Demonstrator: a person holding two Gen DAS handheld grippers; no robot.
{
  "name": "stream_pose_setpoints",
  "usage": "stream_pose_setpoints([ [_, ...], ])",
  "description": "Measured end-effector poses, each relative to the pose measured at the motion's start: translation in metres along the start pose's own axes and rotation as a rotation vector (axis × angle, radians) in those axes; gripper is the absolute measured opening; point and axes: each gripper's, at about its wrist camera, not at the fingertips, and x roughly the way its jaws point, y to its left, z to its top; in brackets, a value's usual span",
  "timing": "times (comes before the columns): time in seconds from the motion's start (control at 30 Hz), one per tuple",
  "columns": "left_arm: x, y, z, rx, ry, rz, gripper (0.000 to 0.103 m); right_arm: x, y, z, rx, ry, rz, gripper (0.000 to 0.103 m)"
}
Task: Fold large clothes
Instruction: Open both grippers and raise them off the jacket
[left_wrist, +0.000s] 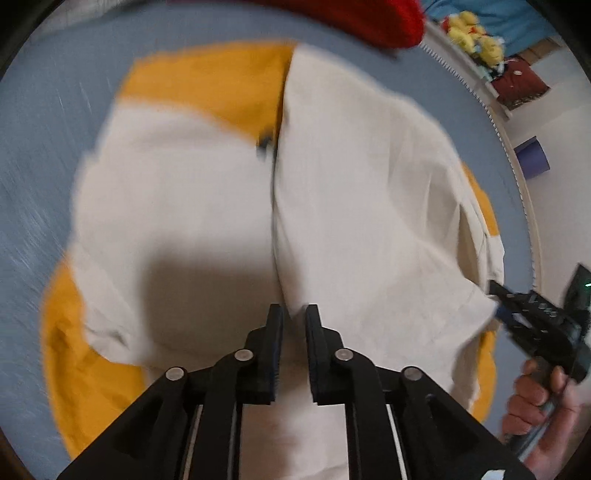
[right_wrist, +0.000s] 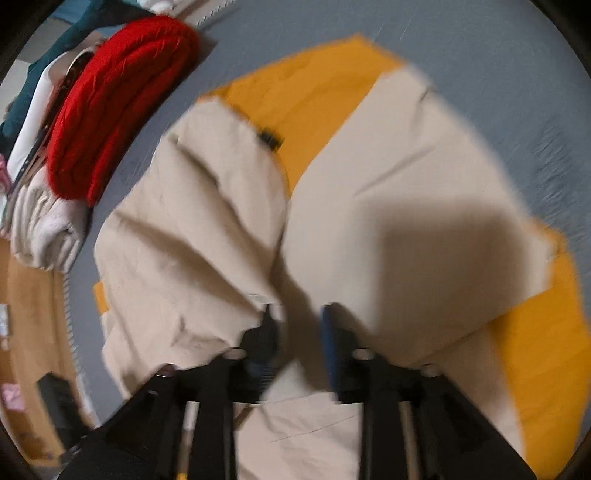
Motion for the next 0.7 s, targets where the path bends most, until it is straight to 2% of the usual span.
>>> stream_pose_setpoints([
  [0.07,-0.016,-0.019,0.006,0.086,-0.104,0.064,0.013,-0.025,0.011,0.001,-0.045,-0.103,-0.048,0.044],
  [0.1,-0.020,-0.025,0.003,0.112,-0.134,0.059,0.013,-0.037,0.019,-0.003,-0.068,-0.149,-0.059,0.044],
  [0.17,-0.020,-0.034,0.002,0.135,-0.144,0.011,0.013,-0.061,0.039,-0.008,-0.145,-0.283,-0.080,0.044],
  [0.2,-0.018,-0.040,-0.001,0.147,-0.138,-0.033,0.013,-0.068,0.046,-0.010,-0.173,-0.323,-0.072,0.045],
  [0.27,-0.009,-0.053,-0.005,0.178,-0.103,-0.087,0.014,-0.074,0.059,-0.016,-0.214,-0.343,-0.030,0.045],
  [0.33,0.010,-0.064,-0.011,0.206,-0.033,-0.109,0.019,-0.075,0.059,-0.017,-0.217,-0.336,0.029,0.045],
  [0.4,0.036,-0.068,-0.013,0.212,0.062,-0.054,0.023,-0.067,0.063,-0.016,-0.238,-0.305,0.064,0.045],
  [0.47,0.059,-0.061,-0.022,0.224,0.148,0.014,0.023,-0.037,0.057,-0.012,-0.241,-0.144,0.106,0.045],
  [0.5,0.062,-0.060,-0.023,0.228,0.159,0.021,0.024,-0.021,0.048,-0.015,-0.232,-0.076,0.079,0.045],
  [0.53,0.062,-0.058,-0.022,0.223,0.152,0.016,0.024,-0.004,0.040,-0.018,-0.217,-0.015,0.012,0.045],
  [0.57,0.058,-0.059,-0.020,0.208,0.151,0.011,0.024,0.004,0.032,-0.019,-0.201,0.015,-0.041,0.045],
  [0.6,0.054,-0.059,-0.018,0.203,0.146,0.006,0.024,0.014,0.021,-0.021,-0.165,0.038,-0.080,0.045],
  [0.7,0.030,-0.065,-0.013,0.228,0.073,-0.006,0.024,0.010,0.017,-0.021,-0.131,0.022,-0.081,0.045],
])
